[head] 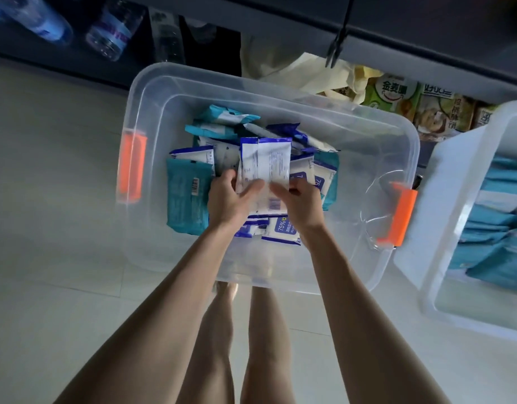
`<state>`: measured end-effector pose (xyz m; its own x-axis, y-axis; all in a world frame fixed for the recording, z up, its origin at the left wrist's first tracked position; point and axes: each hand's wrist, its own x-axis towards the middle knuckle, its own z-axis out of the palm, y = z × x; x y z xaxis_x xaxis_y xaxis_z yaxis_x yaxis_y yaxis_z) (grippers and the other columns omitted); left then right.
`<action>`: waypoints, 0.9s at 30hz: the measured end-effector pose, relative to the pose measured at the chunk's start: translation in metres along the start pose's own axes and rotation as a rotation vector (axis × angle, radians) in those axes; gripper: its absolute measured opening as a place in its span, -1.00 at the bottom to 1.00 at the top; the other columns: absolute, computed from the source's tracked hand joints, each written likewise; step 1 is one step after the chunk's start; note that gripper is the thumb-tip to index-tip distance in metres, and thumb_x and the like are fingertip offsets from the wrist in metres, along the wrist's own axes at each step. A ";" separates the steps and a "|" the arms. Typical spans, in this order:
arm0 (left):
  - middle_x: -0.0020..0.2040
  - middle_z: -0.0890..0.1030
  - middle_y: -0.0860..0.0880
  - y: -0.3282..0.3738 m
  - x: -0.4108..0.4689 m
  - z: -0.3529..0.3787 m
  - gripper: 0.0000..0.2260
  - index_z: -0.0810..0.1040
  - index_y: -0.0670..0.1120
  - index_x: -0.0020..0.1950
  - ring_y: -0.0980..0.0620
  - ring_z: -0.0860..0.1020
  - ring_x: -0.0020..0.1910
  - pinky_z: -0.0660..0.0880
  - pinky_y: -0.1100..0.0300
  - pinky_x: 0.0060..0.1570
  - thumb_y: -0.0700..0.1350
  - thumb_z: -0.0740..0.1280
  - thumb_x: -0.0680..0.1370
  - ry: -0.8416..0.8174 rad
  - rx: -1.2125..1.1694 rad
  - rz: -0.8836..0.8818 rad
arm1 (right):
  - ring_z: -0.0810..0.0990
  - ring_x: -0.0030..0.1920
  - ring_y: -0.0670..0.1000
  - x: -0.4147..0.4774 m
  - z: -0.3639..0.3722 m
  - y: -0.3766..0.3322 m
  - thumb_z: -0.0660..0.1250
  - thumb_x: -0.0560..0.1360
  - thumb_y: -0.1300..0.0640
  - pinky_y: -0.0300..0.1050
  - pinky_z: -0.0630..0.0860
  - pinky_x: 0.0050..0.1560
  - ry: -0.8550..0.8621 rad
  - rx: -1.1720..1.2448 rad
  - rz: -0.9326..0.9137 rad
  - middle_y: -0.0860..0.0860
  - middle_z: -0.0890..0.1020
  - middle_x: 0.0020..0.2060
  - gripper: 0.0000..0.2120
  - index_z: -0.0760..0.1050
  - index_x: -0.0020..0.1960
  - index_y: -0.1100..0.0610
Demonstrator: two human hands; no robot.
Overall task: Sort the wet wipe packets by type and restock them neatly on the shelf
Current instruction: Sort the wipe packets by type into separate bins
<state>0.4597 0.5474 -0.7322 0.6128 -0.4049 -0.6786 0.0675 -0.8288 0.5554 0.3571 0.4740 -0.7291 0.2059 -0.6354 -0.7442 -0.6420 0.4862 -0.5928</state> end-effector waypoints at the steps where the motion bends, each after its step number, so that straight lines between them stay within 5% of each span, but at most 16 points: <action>1: -0.02 0.60 -0.10 -0.001 -0.003 -0.001 -0.70 0.48 -0.15 -0.01 -0.05 0.57 -0.12 0.46 0.22 -0.27 0.05 0.42 0.47 0.001 -0.032 0.018 | 0.45 -0.44 -0.10 -0.003 -0.002 0.004 0.41 0.48 0.18 -0.22 0.42 -0.32 -0.016 0.024 0.020 -0.04 0.55 -0.43 -0.90 0.57 -0.17 0.20; 5: 0.08 0.57 0.00 -0.008 -0.018 -0.009 -0.77 0.43 -0.14 0.14 0.11 0.58 -0.12 0.51 0.41 -0.35 -0.09 0.35 0.55 -0.060 -0.140 0.000 | 0.59 -0.10 0.07 -0.013 -0.002 0.018 0.39 0.47 0.23 -0.05 0.52 -0.04 0.019 -0.014 0.028 0.05 0.65 -0.15 -0.91 0.62 -0.03 0.18; 9: 0.05 0.51 0.06 -0.020 -0.024 -0.019 -0.84 0.36 -0.05 0.15 0.25 0.50 -0.22 0.41 0.54 -0.44 -0.17 0.26 0.59 -0.101 -0.177 -0.113 | 0.33 0.22 0.09 -0.017 -0.003 0.033 0.50 0.34 0.15 0.00 0.35 0.29 0.302 -0.086 0.140 0.07 0.42 0.11 -0.51 0.41 0.19 0.21; 14: -0.11 0.44 0.11 -0.013 -0.020 -0.017 -0.86 0.29 -0.07 0.11 0.22 0.44 -0.24 0.39 0.41 -0.48 -0.20 0.20 0.59 -0.126 -0.101 -0.165 | 0.33 0.21 0.14 -0.010 -0.003 0.035 0.56 0.31 0.12 -0.06 0.35 0.22 0.258 -0.200 0.240 0.18 0.29 0.24 -0.25 0.19 0.30 0.29; 17: -0.05 0.42 0.01 -0.011 -0.019 -0.010 -0.83 0.25 -0.11 0.11 0.13 0.40 -0.23 0.30 0.22 -0.36 -0.14 0.20 0.58 -0.091 -0.083 -0.185 | 0.40 0.08 0.11 -0.004 -0.004 0.036 0.60 0.27 0.11 -0.04 0.39 0.24 0.318 -0.188 0.220 0.15 0.31 0.24 -0.26 0.25 0.28 0.24; 20: 0.03 0.44 0.03 -0.010 -0.019 -0.004 -0.74 0.28 -0.10 0.14 0.08 0.42 -0.09 0.32 0.24 -0.18 -0.03 0.28 0.58 -0.055 -0.092 -0.164 | 0.38 -0.03 0.02 0.000 -0.007 0.033 0.56 0.32 0.11 -0.24 0.34 0.13 0.378 -0.166 0.111 0.12 0.30 0.24 -0.32 0.31 0.31 0.22; 24: 0.07 0.54 0.01 -0.015 -0.012 -0.003 -0.68 0.39 -0.13 0.14 0.08 0.53 -0.04 0.48 0.34 -0.21 -0.06 0.42 0.49 -0.037 -0.117 -0.126 | 0.33 0.26 0.11 0.014 -0.012 0.031 0.52 0.33 -0.06 -0.06 0.23 0.29 0.294 -0.304 0.125 0.09 0.30 0.27 -0.36 0.36 0.28 0.15; 27: 0.06 0.58 0.02 -0.018 -0.009 -0.006 -0.70 0.44 -0.08 0.12 0.03 0.59 0.01 0.57 0.16 -0.05 -0.08 0.45 0.47 -0.056 -0.154 -0.177 | 0.30 0.29 0.08 0.017 -0.016 0.028 0.54 0.30 -0.09 -0.05 0.24 0.28 0.303 -0.337 0.105 0.07 0.33 0.27 -0.40 0.39 0.19 0.15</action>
<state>0.4578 0.5687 -0.7331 0.5365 -0.2828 -0.7951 0.2915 -0.8221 0.4891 0.3308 0.4678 -0.7538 -0.0663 -0.7641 -0.6417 -0.8624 0.3673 -0.3483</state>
